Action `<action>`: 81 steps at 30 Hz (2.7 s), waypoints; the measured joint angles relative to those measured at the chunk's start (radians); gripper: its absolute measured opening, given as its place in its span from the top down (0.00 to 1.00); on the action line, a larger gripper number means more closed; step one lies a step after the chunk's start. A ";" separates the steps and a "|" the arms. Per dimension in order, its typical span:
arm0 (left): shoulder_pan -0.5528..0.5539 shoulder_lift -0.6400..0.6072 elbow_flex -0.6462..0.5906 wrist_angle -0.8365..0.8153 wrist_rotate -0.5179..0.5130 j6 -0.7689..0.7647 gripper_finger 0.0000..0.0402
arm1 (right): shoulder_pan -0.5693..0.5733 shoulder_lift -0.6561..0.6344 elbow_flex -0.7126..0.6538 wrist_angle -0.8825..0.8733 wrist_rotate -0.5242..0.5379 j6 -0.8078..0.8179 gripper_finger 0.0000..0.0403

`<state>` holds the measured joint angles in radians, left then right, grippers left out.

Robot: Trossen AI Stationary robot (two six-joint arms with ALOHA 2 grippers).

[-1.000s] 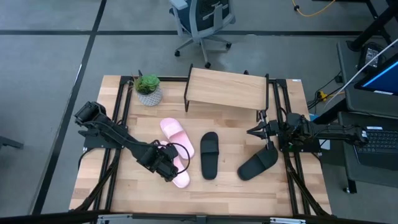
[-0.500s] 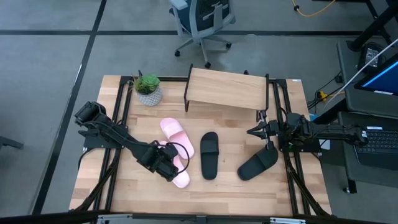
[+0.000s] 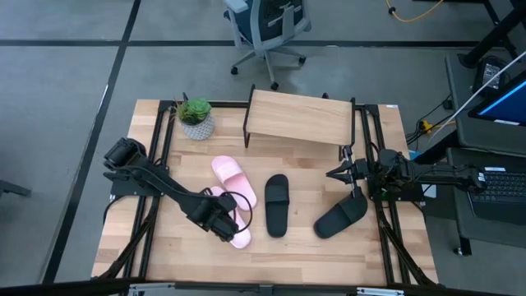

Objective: Pick and place slides into the shelf
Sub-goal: Put the bottom pink slide on the shelf

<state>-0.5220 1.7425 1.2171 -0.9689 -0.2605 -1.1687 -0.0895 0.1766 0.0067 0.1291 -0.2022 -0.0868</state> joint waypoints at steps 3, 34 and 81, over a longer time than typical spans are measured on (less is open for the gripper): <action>0.000 0.013 0.000 -0.016 0.000 0.000 0.54 | 0.000 0.000 0.000 0.000 0.000 0.000 0.94; 0.013 0.012 0.002 -0.049 0.012 0.033 0.89 | 0.000 0.000 0.000 0.000 0.000 0.000 0.94; -0.002 0.013 0.383 -0.603 -0.735 0.415 1.00 | 0.000 0.000 0.000 0.001 0.000 0.000 0.94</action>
<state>-0.5242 1.7557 1.6001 -1.5715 -0.9952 -0.7540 -0.0895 0.1768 0.0067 0.1302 -0.2021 -0.0869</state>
